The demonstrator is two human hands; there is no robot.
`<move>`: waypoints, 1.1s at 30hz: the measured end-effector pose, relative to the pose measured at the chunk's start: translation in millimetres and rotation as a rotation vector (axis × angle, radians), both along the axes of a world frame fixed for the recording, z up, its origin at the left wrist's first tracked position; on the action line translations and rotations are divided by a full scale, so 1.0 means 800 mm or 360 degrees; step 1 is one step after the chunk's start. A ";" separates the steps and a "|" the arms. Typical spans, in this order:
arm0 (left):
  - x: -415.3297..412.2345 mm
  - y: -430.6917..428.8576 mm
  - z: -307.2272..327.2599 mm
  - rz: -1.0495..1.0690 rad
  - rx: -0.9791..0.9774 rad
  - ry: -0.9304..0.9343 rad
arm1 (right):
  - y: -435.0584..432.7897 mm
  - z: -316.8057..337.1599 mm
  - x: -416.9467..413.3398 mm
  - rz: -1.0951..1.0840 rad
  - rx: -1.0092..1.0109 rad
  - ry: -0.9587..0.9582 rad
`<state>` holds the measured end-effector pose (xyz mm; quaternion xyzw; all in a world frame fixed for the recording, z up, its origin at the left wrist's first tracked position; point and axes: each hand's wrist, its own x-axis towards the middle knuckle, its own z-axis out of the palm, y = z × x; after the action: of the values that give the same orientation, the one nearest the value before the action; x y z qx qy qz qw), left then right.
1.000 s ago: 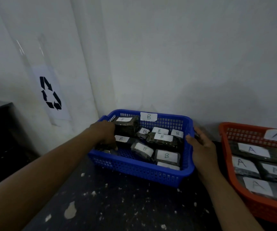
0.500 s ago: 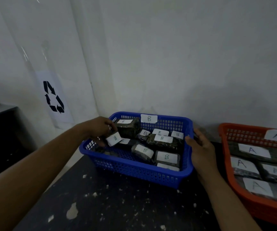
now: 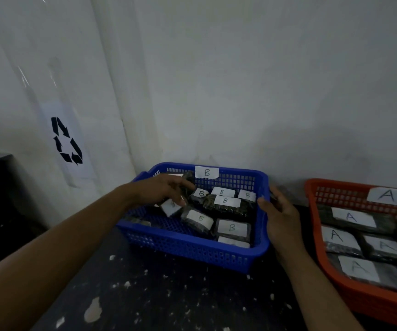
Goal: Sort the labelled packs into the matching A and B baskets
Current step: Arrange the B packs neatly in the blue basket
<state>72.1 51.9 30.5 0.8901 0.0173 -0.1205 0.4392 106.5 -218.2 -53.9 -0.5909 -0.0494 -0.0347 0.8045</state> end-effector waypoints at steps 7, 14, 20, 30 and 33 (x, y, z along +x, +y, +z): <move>0.001 -0.031 -0.025 -0.0270 0.0406 0.0197 | -0.001 -0.003 0.002 0.0016 -0.0014 0.0014; 0.001 -0.016 -0.026 -0.0124 0.0165 0.0109 | -0.002 -0.002 0.001 0.0013 -0.0044 0.0001; 0.003 0.012 -0.019 0.0261 -0.0092 -0.0032 | -0.002 -0.002 0.002 0.0012 -0.0031 0.0004; -0.003 0.038 -0.041 0.0553 0.0096 -0.0145 | -0.002 -0.008 0.007 0.0005 -0.0067 -0.0013; 0.000 0.033 -0.044 0.0578 0.0320 -0.0142 | -0.003 -0.008 0.008 0.0019 -0.0085 -0.0004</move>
<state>72.0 78.4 -4.3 0.9162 0.1698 0.0025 0.3631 112.6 -220.4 -60.3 -0.6119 -0.0549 -0.0293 0.7885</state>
